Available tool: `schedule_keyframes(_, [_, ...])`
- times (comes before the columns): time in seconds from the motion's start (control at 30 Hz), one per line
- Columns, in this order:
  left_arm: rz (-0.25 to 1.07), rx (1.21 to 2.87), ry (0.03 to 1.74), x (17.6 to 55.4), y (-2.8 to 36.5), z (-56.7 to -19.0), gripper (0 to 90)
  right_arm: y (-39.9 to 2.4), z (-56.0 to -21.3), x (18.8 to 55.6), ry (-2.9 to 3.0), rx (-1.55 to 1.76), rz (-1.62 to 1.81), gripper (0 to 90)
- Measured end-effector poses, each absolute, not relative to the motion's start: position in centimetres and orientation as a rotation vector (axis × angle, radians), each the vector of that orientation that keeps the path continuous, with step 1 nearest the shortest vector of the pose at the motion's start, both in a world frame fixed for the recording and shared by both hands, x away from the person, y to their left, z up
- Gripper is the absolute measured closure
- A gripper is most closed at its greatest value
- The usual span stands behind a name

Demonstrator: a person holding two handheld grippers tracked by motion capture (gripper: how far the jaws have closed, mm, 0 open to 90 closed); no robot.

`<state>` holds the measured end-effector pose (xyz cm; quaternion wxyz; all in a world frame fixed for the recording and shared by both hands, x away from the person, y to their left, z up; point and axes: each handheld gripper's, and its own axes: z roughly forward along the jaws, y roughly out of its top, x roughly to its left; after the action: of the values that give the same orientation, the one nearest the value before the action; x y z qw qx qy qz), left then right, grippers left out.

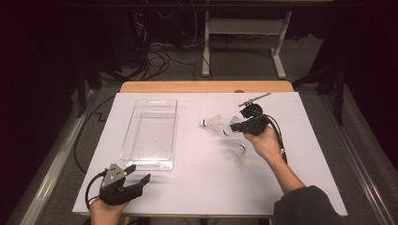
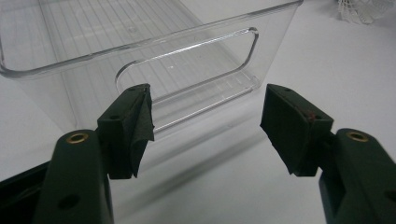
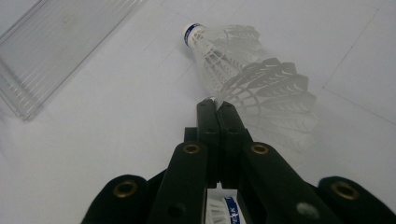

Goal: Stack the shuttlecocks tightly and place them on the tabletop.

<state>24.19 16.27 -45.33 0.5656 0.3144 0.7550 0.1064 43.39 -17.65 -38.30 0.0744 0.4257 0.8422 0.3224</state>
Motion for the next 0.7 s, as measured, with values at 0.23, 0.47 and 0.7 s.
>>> schedule_keyframes(0.23, [0.253, 0.757, 1.765, 24.2, 16.3, -45.4, 35.1, -17.5, -38.7, 43.9, 2.519, 1.295, 0.960, 90.0])
schedule_keyframes(0.47, [0.246, 0.743, 1.779, 24.2, 16.1, -45.4, 35.1, -17.4, -39.0, 44.5, 2.506, 1.320, 0.963, 90.0])
schedule_keyframes(0.7, [0.244, 0.743, 1.786, 24.3, 16.1, -45.4, 35.1, -17.2, -39.0, 45.1, 2.502, 1.324, 0.942, 90.0])
